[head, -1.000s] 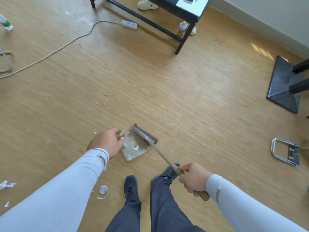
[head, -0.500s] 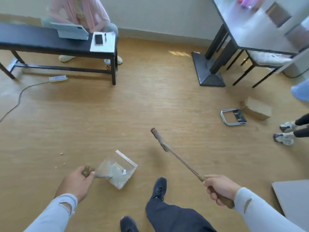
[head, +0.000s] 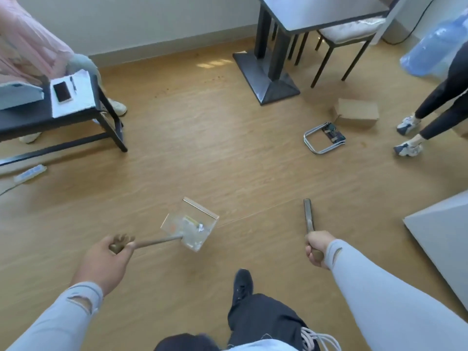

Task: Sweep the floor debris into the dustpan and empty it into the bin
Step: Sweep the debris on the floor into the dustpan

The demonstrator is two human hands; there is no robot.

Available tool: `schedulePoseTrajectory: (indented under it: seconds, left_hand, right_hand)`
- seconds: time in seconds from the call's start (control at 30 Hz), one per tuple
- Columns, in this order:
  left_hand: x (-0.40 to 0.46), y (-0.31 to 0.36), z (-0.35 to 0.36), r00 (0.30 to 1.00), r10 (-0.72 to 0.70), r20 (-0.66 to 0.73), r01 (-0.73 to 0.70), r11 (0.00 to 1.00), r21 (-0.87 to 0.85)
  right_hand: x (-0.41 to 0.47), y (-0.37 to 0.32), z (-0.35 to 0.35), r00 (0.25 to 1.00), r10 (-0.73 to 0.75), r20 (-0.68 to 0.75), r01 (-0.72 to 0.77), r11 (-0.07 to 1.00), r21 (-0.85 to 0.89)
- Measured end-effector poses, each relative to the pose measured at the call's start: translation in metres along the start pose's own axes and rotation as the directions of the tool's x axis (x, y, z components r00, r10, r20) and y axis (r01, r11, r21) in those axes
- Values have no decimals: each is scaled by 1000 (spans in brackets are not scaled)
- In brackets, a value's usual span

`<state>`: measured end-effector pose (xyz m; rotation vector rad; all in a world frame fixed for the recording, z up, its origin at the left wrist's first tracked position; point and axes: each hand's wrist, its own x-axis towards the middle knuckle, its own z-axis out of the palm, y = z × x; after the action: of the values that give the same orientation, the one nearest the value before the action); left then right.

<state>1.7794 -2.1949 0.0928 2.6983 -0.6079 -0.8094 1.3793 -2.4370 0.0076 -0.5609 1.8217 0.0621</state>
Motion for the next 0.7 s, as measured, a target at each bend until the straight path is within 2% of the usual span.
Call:
schedulePoseTrajectory:
  seconds: [0.17, 0.33, 0.43, 0.7]
  left_hand:
    - [36, 45, 1, 999, 51, 13, -52, 996, 69]
    - [84, 76, -13, 991, 133, 34, -135, 988, 70]
    - [118, 91, -26, 983, 174, 65, -176, 983, 41]
    - [198, 132, -65, 944, 306, 126, -308, 951, -4]
  right_hand:
    - [8, -17, 71, 988, 88, 131, -96, 994, 60]
    - [-18, -41, 116, 972, 26, 233, -60, 988, 139]
    - [-26, -50, 108, 978, 17, 206, -67, 970, 234]
    - [-37, -68, 73, 998, 30, 50, -45, 942, 334]
